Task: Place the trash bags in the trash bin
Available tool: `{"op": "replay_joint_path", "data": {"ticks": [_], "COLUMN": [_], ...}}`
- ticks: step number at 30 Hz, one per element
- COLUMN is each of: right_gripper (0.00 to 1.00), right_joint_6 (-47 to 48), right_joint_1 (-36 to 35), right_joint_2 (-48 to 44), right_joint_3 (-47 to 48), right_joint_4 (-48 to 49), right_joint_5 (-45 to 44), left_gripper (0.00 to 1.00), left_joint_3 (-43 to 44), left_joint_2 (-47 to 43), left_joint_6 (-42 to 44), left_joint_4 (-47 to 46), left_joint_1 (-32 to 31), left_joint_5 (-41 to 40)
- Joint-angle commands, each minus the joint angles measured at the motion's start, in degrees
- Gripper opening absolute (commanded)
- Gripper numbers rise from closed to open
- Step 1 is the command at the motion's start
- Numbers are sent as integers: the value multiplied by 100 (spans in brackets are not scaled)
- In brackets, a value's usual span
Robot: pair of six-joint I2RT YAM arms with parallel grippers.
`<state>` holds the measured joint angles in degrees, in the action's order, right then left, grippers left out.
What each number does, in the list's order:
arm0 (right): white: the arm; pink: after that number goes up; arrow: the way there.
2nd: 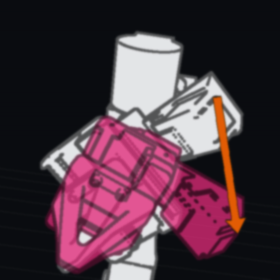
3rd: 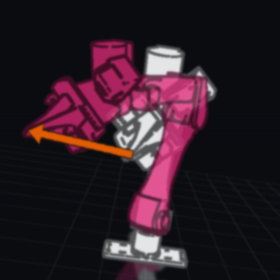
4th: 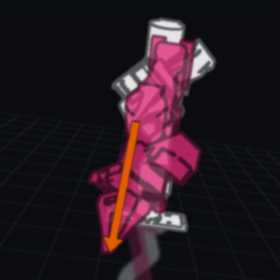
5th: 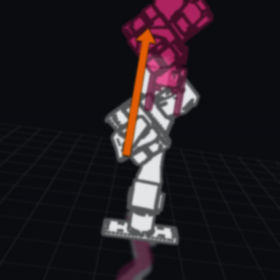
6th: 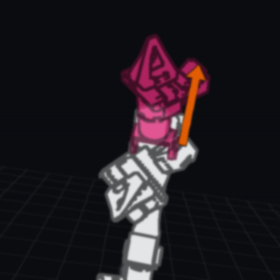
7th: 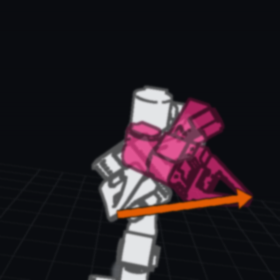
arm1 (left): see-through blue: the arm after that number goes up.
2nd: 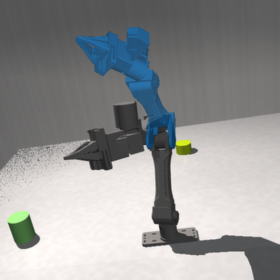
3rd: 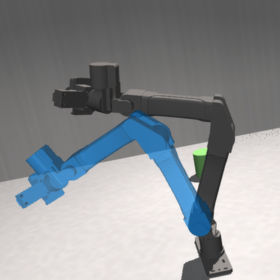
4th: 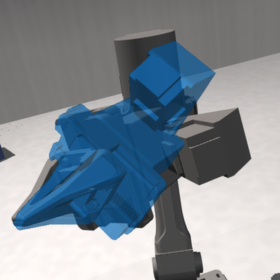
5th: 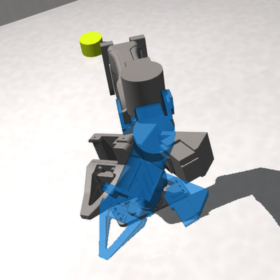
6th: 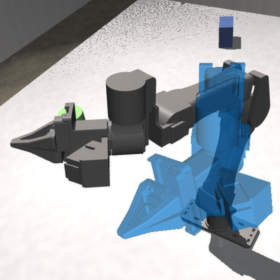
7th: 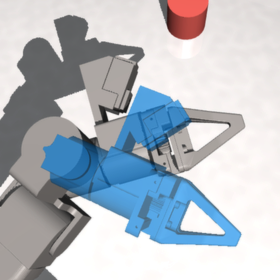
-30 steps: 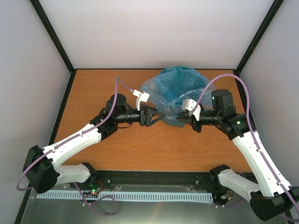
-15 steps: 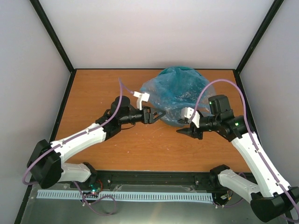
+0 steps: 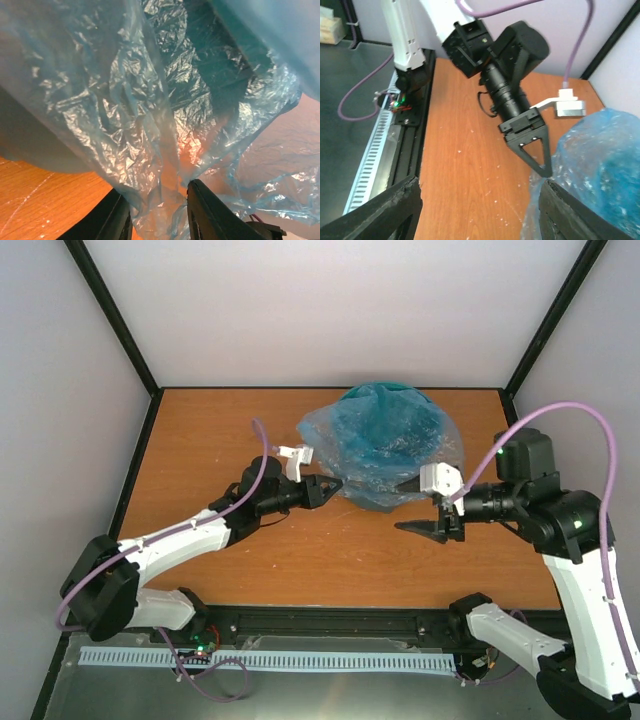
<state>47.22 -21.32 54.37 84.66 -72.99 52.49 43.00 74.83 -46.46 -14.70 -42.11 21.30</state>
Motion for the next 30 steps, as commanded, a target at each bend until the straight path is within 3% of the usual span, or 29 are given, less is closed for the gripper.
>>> {"op": "replay_joint_path", "data": {"ticks": [1,6,12,18,21,30], "right_gripper": [67,82,85,84,80,49], "right_joint_6": [-845,-560,-104,119,116,-97], "right_joint_1": [-28,-45,-249,-927,-1273,-1752], "right_joint_2": [19,364,774,1217,1339,1667], "right_joint_3": [274,164,399,585,575,709], "right_joint_4": [534,663,653,710,850,791], "right_joint_5": [-586,-1365,-2183,-3465,-4032,-4691], "left_gripper": [28,26,21,17,14,10], "left_joint_3": [0,-110,-160,-222,-231,-115], "left_joint_2": [-270,-386,-528,-651,-633,-601], "left_joint_6": [312,432,576,614,591,611], "left_joint_4": [-113,-282,-482,-545,-579,-526], "left_joint_1": [-13,-17,-50,-56,-61,-61], "left_joint_5": [-286,-177,4,-62,-77,-82]}}
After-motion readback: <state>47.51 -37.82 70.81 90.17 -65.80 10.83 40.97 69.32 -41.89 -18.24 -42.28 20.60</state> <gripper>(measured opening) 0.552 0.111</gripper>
